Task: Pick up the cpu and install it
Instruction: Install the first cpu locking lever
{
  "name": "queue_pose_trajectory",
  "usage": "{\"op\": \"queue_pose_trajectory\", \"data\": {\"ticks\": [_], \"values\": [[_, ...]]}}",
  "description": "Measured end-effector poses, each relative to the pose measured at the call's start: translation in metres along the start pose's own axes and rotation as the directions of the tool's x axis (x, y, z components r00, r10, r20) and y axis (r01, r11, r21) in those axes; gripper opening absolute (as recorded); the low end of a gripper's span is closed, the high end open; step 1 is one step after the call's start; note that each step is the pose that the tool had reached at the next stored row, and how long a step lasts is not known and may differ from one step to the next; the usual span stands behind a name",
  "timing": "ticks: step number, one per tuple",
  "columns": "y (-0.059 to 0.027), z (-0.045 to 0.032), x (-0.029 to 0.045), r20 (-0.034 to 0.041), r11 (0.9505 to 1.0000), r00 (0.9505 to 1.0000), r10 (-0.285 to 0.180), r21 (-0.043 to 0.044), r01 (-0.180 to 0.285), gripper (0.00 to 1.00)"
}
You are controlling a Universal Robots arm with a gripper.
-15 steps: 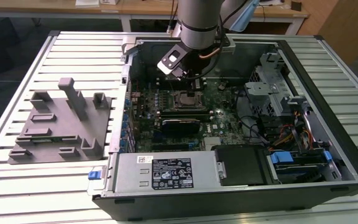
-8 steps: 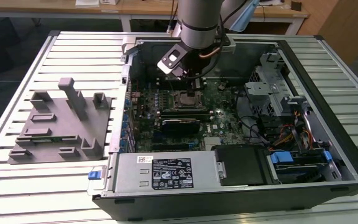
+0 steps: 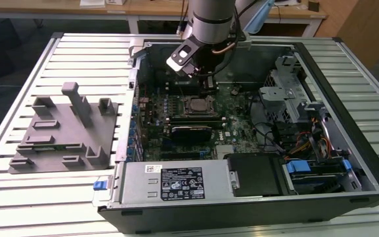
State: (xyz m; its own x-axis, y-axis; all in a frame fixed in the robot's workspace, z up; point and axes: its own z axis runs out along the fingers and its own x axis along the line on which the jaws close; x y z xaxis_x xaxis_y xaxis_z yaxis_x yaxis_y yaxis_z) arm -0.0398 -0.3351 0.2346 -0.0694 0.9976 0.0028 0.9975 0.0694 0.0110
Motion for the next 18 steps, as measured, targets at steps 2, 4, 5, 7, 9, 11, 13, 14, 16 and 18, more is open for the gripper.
{"op": "queue_pose_trajectory", "data": {"ticks": [2,4,5,7,9,11,13,14,16,18], "values": [[0.0000,-0.0021,0.0000,-0.0001,1.0000,1.0000,0.000,0.0000,0.000,0.11],[0.0001,-0.0021,0.0000,-0.0003,1.0000,1.0000,0.000,-0.0002,0.000,0.11],[0.0000,-0.0021,0.0000,-0.0002,1.0000,1.0000,0.000,-0.0001,0.000,0.11],[0.0000,-0.0022,0.0000,0.0000,1.0000,1.0000,0.000,0.0000,0.000,0.11],[0.0000,-0.0022,0.0000,-0.0001,1.0000,1.0000,-0.001,0.0000,0.001,0.11],[0.0000,-0.0023,0.0000,-0.0002,0.9997,0.9997,-0.023,0.0001,0.023,0.11],[0.0001,-0.0022,0.0000,-0.0006,0.9982,0.9982,-0.060,0.0002,0.060,0.11],[0.0000,-0.0021,0.0000,-0.0009,0.9970,0.9970,-0.077,0.0002,0.077,0.11],[0.0000,-0.0020,0.0000,-0.0012,0.9936,0.9936,-0.113,0.0003,0.113,0.11],[0.0000,-0.0019,0.0000,-0.0016,0.9889,0.9889,-0.149,0.0003,0.149,0.11]]}}
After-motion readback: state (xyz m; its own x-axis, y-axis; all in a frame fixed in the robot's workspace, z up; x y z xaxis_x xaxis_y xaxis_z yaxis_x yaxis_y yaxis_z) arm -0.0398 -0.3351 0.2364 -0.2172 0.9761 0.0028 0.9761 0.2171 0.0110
